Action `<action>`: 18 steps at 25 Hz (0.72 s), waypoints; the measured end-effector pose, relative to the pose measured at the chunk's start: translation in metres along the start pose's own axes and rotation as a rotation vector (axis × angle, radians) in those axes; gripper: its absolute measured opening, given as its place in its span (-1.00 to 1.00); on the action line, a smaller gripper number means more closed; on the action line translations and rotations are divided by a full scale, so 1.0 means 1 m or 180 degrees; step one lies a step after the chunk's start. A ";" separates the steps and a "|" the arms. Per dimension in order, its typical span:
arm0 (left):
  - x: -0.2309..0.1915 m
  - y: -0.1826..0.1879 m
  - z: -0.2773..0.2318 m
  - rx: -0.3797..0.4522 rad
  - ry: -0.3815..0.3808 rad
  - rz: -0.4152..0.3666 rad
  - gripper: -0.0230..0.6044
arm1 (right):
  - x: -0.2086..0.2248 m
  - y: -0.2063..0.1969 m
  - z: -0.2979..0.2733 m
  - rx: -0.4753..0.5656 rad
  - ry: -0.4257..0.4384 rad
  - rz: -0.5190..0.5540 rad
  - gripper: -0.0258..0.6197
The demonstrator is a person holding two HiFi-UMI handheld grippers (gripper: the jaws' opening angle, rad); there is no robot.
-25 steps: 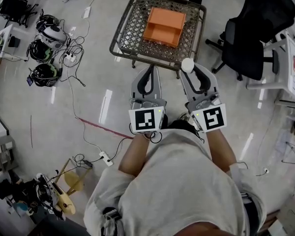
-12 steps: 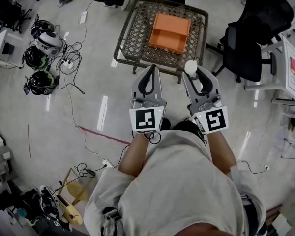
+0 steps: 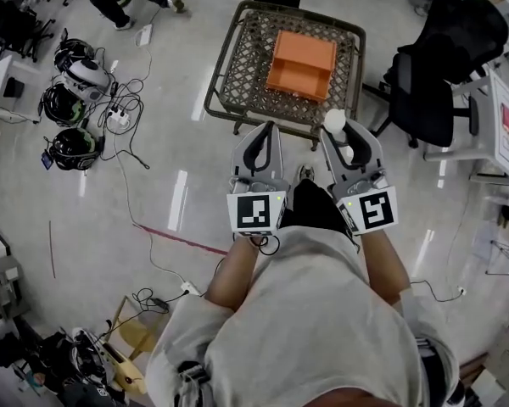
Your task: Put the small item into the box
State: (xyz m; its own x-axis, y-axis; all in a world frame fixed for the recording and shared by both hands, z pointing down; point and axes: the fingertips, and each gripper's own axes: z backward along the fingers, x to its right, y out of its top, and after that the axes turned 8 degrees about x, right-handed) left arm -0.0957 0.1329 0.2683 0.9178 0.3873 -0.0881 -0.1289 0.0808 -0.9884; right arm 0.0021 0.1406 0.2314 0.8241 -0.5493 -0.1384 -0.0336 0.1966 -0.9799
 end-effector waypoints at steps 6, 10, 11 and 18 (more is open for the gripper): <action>-0.018 -0.005 -0.001 -0.0031 0.0086 0.0010 -0.91 | 0.002 -0.004 -0.017 0.0016 0.0054 0.0007 -0.54; -0.023 -0.010 -0.008 -0.0056 0.0117 0.0011 -0.91 | 0.004 -0.010 -0.026 0.0022 0.0134 -0.0013 -0.54; -0.024 -0.010 -0.011 -0.0058 0.0119 0.0008 -0.91 | 0.006 -0.011 -0.029 0.0021 0.0143 -0.0020 -0.54; -0.027 -0.018 -0.053 -0.0131 0.0119 -0.0018 -0.91 | 0.037 -0.023 -0.053 -0.0035 0.0147 -0.0079 -0.54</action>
State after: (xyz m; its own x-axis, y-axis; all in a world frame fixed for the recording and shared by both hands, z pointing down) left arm -0.0983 0.0723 0.2822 0.9319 0.3523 -0.0864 -0.1090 0.0447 -0.9930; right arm 0.0032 0.0729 0.2411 0.7978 -0.5908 -0.1202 -0.0199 0.1735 -0.9846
